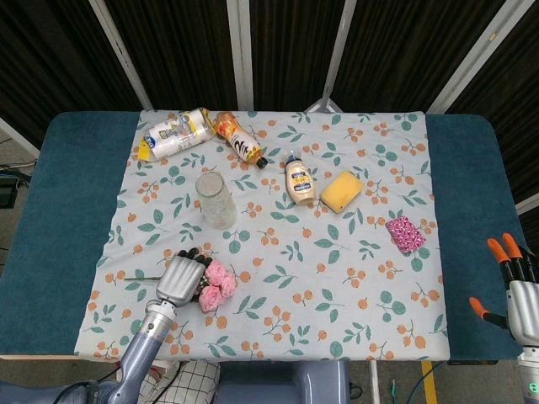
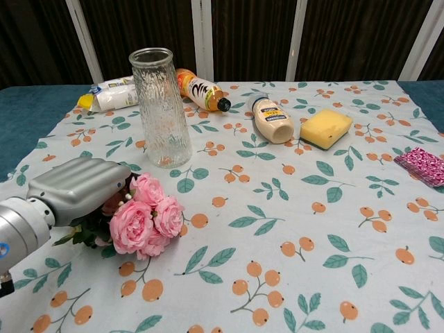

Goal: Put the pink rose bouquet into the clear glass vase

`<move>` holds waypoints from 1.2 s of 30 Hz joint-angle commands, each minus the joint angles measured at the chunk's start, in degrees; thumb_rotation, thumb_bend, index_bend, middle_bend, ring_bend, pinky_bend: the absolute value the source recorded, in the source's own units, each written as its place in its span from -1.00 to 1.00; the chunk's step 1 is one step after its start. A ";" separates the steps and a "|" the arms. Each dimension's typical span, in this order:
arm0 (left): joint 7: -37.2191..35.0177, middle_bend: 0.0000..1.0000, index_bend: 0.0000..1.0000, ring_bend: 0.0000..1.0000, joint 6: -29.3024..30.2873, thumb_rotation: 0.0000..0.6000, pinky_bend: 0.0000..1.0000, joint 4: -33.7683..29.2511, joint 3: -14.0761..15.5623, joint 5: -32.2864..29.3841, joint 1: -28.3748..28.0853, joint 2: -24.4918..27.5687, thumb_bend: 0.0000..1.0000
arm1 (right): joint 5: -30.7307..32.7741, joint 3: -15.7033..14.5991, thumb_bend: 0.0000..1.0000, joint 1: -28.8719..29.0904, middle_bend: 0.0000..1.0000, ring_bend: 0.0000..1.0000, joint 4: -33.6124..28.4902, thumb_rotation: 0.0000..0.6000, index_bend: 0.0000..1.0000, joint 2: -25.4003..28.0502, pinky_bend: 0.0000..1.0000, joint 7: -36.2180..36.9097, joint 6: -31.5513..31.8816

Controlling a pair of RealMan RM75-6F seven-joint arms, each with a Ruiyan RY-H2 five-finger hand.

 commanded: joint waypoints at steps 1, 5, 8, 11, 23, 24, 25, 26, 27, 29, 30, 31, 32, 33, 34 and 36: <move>0.98 -0.03 -0.03 -0.44 0.84 1.00 -0.27 1.29 0.20 0.64 -0.37 -1.23 -0.14 | 0.02 0.07 -0.53 -0.08 -0.94 -1.00 0.05 1.00 -0.74 0.03 -0.82 0.30 0.15; -0.29 0.04 0.06 -0.40 2.06 1.00 -0.26 1.10 -0.08 2.47 -0.47 -1.38 -0.10 | -0.06 0.16 -0.53 -0.15 -0.94 -1.00 0.15 1.00 -0.74 0.05 -0.82 0.72 0.34; -3.01 0.08 0.09 -0.37 3.43 1.00 -0.26 -0.94 -0.52 4.80 -0.35 -0.18 -0.11 | -0.01 0.21 -0.53 -0.15 -0.94 -1.00 0.26 1.00 -0.74 0.05 -0.82 0.98 0.30; -5.42 0.08 0.10 -0.36 4.85 1.00 -0.26 -4.87 -1.07 6.76 0.02 2.69 -0.11 | 0.15 0.18 -0.53 -0.14 -0.94 -1.00 0.25 1.00 -0.74 0.03 -0.82 1.17 0.06; -25.84 0.06 0.08 -0.36 -0.12 1.00 -0.26 -29.73 -7.48 7.63 -1.05 21.83 -0.11 | 0.76 0.17 -0.53 0.20 -0.94 -1.00 0.15 1.00 -0.74 -0.57 -0.82 -0.59 -0.72; -27.54 0.06 0.08 -0.36 -0.77 1.00 -0.26 -31.62 -8.59 7.18 -1.37 23.49 -0.11 | 0.92 0.18 -0.53 0.24 -0.94 -1.00 0.22 1.00 -0.74 -0.66 -0.82 -0.75 -0.83; -29.99 0.06 0.08 -0.36 -1.72 1.00 -0.26 -34.08 -10.44 6.23 -1.92 25.78 -0.11 | 1.10 0.21 -0.53 0.29 -0.94 -1.00 0.29 1.00 -0.74 -0.76 -0.82 -0.92 -0.98; -31.51 0.06 0.09 -0.36 -2.28 1.00 -0.26 -35.44 -11.76 5.57 -2.34 27.10 -0.11 | 1.25 0.23 -0.53 0.33 -0.94 -1.00 0.34 1.00 -0.74 -0.82 -0.82 -1.01 -1.10; -32.96 0.06 0.09 -0.36 -2.85 1.00 -0.26 -36.71 -13.23 4.72 -2.85 28.35 -0.11 | 1.42 0.27 -0.53 0.37 -0.94 -1.00 0.41 1.00 -0.74 -0.89 -0.82 -1.13 -1.22; -35.82 0.06 0.10 -0.36 -3.99 1.00 -0.26 -38.91 -16.36 2.44 -4.04 30.45 -0.11 | 1.75 0.35 -0.53 0.49 -0.94 -1.00 0.59 1.00 -0.74 -1.06 -0.82 -1.43 -1.49; -36.95 0.06 0.11 -0.36 -4.64 1.00 -0.26 -39.61 -17.73 1.18 -4.69 31.35 -0.11 | 1.91 0.39 -0.53 0.55 -0.94 -1.00 0.66 1.00 -0.74 -1.14 -0.82 -1.51 -1.62; -37.85 0.07 0.11 -0.36 -5.30 1.00 -0.26 -40.05 -19.07 -0.12 -5.41 32.20 -0.11 | 2.07 0.44 -0.53 0.60 -0.94 -1.00 0.72 1.00 -0.74 -1.22 -0.82 -1.56 -1.73; -38.90 0.07 0.11 -0.36 -5.98 1.00 -0.26 -40.21 -21.05 -2.06 -6.54 33.11 -0.11 | 2.26 0.49 -0.53 0.66 -0.94 -1.00 0.86 1.00 -0.74 -1.33 -0.82 -1.65 -1.87; -39.15 0.07 0.11 -0.36 -6.22 1.00 -0.26 -39.90 -22.29 -3.25 -7.37 33.51 -0.11 | 2.35 0.52 -0.53 0.70 -0.94 -1.00 0.95 1.00 -0.74 -1.39 -0.82 -1.72 -1.95; -39.05 0.07 0.11 -0.36 -6.38 1.00 -0.26 -39.20 -23.50 -4.38 -8.34 33.76 -0.11 | 2.45 0.56 -0.53 0.74 -0.94 -1.00 1.06 1.00 -0.74 -1.47 -0.82 -1.75 -2.03; -38.82 0.07 0.11 -0.36 -6.59 1.00 -0.26 -37.45 -25.29 -6.68 -10.25 33.56 -0.11 | 2.70 0.65 -0.53 0.78 -0.94 -1.00 1.23 1.00 -0.74 -1.59 -0.82 -1.72 -2.14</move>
